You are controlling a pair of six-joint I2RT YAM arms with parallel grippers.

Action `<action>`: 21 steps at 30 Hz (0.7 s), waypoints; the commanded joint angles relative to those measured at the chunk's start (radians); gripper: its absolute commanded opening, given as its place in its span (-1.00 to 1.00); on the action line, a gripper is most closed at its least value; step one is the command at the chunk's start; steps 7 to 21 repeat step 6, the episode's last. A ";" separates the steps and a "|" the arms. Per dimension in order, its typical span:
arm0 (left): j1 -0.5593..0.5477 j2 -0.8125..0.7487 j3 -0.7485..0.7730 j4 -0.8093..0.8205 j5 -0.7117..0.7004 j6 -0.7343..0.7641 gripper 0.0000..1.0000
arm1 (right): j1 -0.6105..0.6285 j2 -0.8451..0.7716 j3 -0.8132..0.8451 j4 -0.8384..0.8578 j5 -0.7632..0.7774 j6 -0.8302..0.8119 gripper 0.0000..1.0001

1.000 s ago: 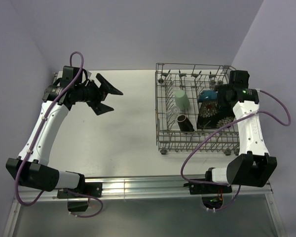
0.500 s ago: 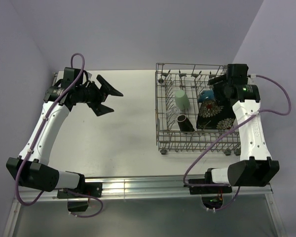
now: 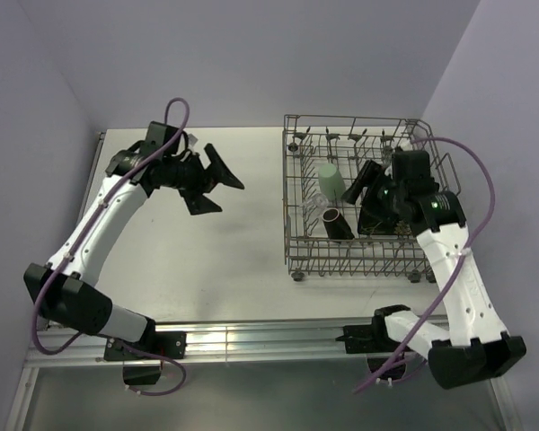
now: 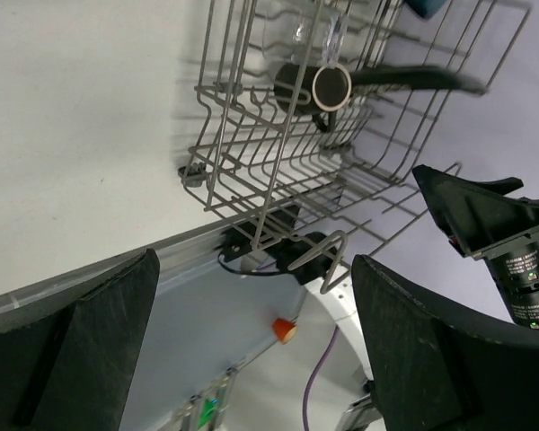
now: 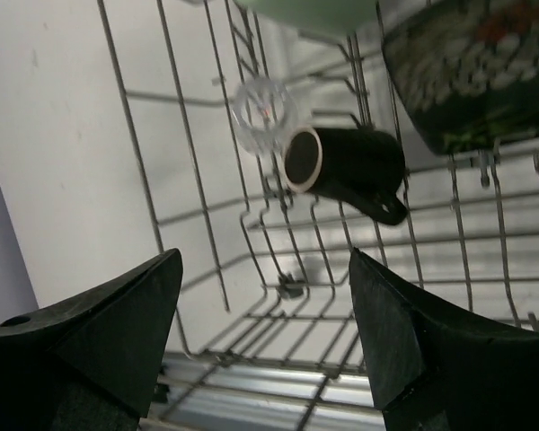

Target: Load the mixed dishes into the dish rack

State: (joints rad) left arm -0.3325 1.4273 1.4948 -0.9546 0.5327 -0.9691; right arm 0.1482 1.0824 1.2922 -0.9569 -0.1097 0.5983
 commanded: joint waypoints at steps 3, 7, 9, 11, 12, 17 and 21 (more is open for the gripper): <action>-0.091 0.024 0.041 0.025 -0.025 0.024 0.89 | 0.005 -0.211 -0.138 0.050 -0.082 -0.065 0.71; -0.092 -0.020 -0.028 0.124 0.019 -0.022 0.89 | 0.005 -0.263 -0.206 0.082 -0.162 -0.058 0.75; -0.092 -0.020 -0.028 0.124 0.019 -0.022 0.89 | 0.005 -0.263 -0.206 0.082 -0.162 -0.058 0.75; -0.092 -0.020 -0.028 0.124 0.019 -0.022 0.89 | 0.005 -0.263 -0.206 0.082 -0.162 -0.058 0.75; -0.092 -0.020 -0.028 0.124 0.019 -0.022 0.89 | 0.005 -0.263 -0.206 0.082 -0.162 -0.058 0.75; -0.092 -0.020 -0.028 0.124 0.019 -0.022 0.89 | 0.005 -0.263 -0.206 0.082 -0.162 -0.058 0.75; -0.092 -0.020 -0.028 0.124 0.019 -0.022 0.89 | 0.005 -0.263 -0.206 0.082 -0.162 -0.058 0.75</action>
